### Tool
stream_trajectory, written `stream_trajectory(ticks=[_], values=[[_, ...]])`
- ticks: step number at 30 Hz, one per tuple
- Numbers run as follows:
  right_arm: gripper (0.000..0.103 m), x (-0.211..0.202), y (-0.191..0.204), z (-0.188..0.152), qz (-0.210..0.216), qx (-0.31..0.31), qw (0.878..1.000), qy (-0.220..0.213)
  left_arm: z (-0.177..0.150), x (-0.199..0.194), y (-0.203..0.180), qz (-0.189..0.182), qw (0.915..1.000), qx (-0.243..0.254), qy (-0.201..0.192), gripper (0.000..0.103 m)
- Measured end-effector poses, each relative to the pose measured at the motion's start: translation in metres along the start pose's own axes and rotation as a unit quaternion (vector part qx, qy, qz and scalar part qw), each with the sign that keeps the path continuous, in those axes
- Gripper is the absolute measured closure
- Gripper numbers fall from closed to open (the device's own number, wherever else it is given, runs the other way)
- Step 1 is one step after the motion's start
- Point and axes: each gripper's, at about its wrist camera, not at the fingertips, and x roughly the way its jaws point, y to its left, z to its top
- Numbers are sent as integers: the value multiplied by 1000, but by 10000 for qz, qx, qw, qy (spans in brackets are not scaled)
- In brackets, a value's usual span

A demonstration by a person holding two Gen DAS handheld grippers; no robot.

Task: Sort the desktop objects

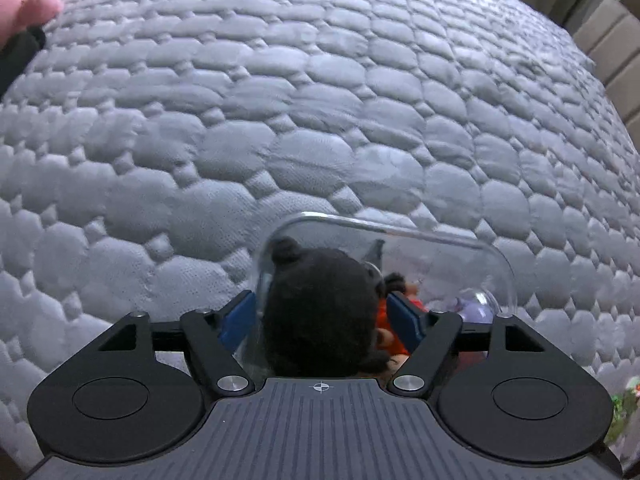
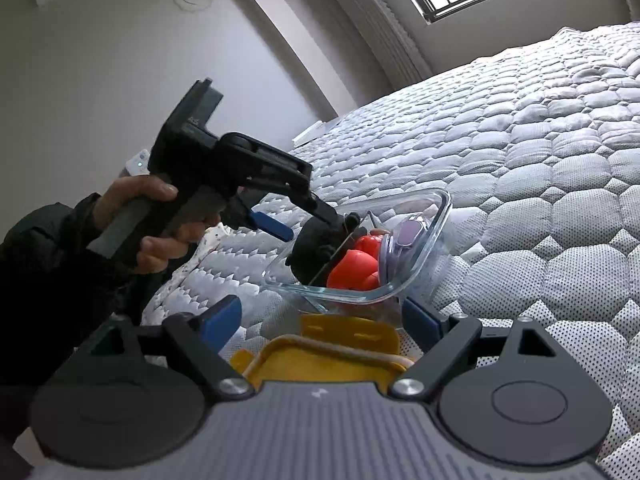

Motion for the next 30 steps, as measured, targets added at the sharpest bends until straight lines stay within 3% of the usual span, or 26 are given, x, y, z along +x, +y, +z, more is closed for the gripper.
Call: stream_trajectory(ticks=[4, 6, 8, 11, 16, 21, 24, 28, 30], values=[[15, 0, 0, 0, 0, -1, 10000, 7, -1, 9, -11, 148, 9999, 47, -22, 25], [15, 0, 0, 0, -1, 3, 10000, 5, -2, 14, -15, 250, 9997, 53, -37, 17], [15, 0, 0, -1, -20, -5, 10000, 7, -2, 19, -20, 353, 9993, 58, -53, 15], [15, 0, 0, -1, -32, -16, 10000, 3, -3, 17, -23, 431, 9990, 116, -71, 19], [14, 2, -2, 0, -39, 34, 10000, 17, -3, -4, -5, 1, 9998, -196, 19, 29], [14, 3, -3, 0, -50, 43, 10000, 41, -5, -18, 10, -382, 9981, -473, 58, 58], [14, 4, -3, -1, -50, 54, 10000, 45, -3, -23, 15, -721, 9953, -645, 34, 59], [14, 5, -4, -1, -71, 66, 9999, 69, 0, -7, 9, -427, 9976, -542, 100, 59], [14, 4, -4, -1, -58, 53, 10000, 59, 1, 0, 7, -375, 9977, -553, 117, 53]])
